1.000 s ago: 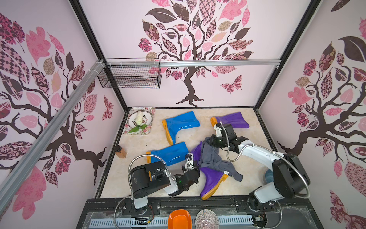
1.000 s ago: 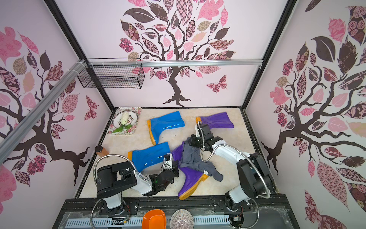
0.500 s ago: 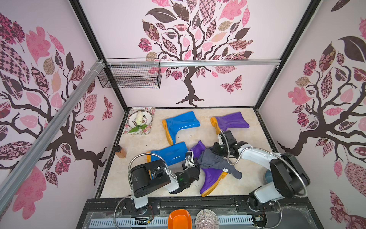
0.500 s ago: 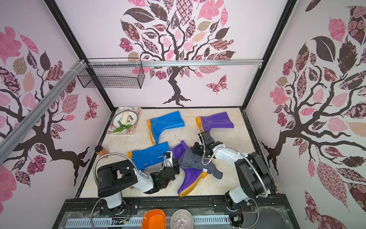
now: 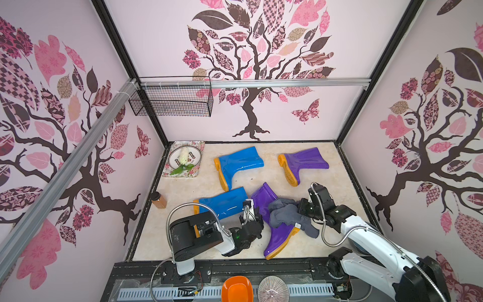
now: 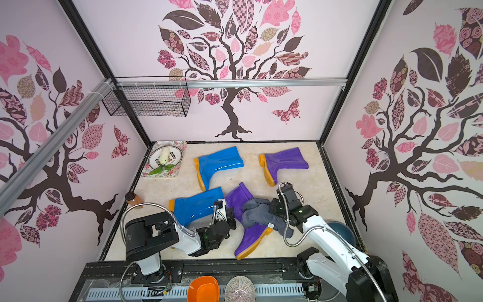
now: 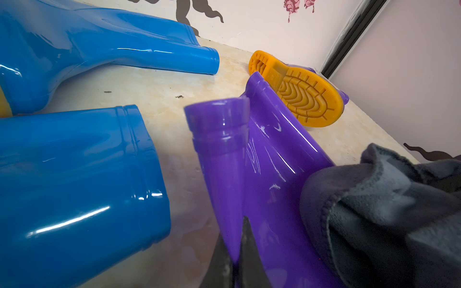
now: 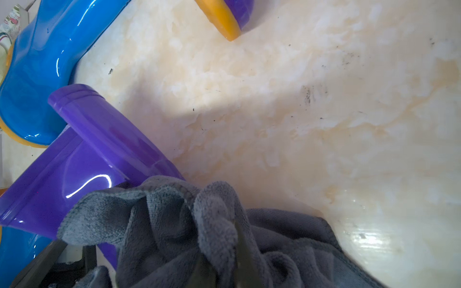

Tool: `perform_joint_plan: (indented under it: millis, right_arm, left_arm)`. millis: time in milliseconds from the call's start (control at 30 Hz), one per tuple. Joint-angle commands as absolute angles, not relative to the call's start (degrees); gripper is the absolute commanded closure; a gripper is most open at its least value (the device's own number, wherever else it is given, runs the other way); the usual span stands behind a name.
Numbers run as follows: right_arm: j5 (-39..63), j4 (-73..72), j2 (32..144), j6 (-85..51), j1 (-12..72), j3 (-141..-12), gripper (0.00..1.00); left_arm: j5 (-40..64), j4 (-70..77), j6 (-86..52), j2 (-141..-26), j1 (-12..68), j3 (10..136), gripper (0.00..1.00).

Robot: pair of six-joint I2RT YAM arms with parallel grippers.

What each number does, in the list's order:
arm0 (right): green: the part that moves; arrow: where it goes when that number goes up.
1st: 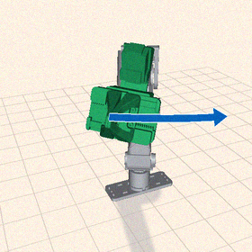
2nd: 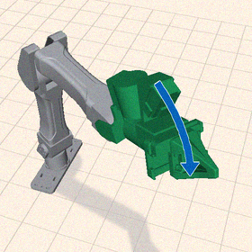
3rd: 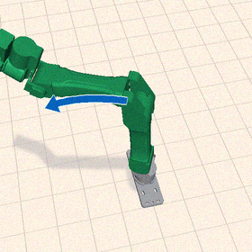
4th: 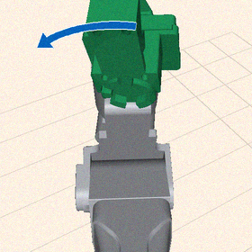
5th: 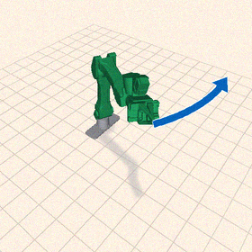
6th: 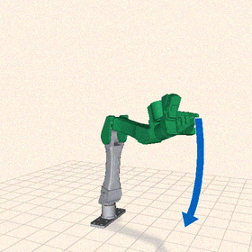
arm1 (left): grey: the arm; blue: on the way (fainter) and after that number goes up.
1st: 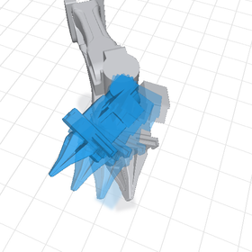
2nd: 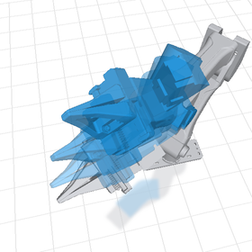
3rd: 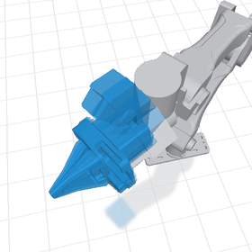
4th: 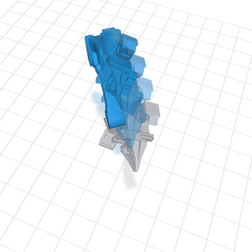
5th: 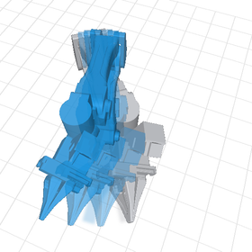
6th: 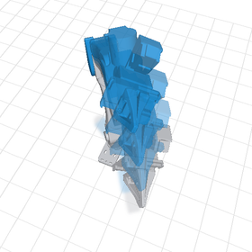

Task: Wipe the rubber boots with a cloth
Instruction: Wipe the dirt off the rubber boot.

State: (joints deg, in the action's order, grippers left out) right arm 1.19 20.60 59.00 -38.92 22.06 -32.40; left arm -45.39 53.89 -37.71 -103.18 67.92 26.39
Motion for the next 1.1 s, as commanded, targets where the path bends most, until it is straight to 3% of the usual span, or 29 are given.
perform_joint_plan:
  millis: [0, 200, 367, 467, 567, 767, 867, 1033, 1067]
  right_arm:
    - [3.78, 16.45, 65.47, -37.55, 16.84, -31.94, 1.0]
    - [4.08, 8.83, 76.88, -39.06, 12.83, -31.74, 1.0]
    - [5.03, 11.59, 81.36, -38.04, 12.79, -36.43, 1.0]
    - [11.93, 16.05, 75.95, -36.02, 14.93, -40.41, 1.0]
    - [8.91, 21.18, 66.99, -37.06, 18.79, -42.23, 1.0]
    - [16.69, 20.32, 58.13, -42.8, 19.83, -35.25, 1.0]
    - [17.3, 14.06, 59.46, -43.4, 19.17, -29.72, 1.0]
    - [12.11, 18.78, 66.33, -39.34, 17.76, -31.37, 1.0]
    - [12.24, 19.07, 66.69, -37.91, 17.75, -31.72, 0.93]
  left_arm:
    - [-50.6, 55.2, -37.49, -101.54, 67.89, 25.18, 1.0]
    - [-52.17, 54.08, -37.65, -101.04, 69.21, 25.17, 1.0]
    - [-53.18, 52.7, -38.83, -100.38, 69.91, 25.05, 1.0]
    - [-54.2, 51.29, -40.08, -100.02, 70.42, 25.13, 1.0]
    - [-54.64, 50.92, -41.16, -99.96, 70.46, 25.02, 1.0]
    - [-54.95, 45.71, -44.51, -99.49, 70.53, 26.19, 1.0]
    - [-55.07, 44.33, -45.47, -99.23, 70.56, 26.27, 1.0]
    - [-55.29, 41.02, -46.5, -97.54, 70.66, 26.25, 1.0]
    - [-55.47, 40.62, -46.67, -97.31, 70.74, 26.2, 1.0]
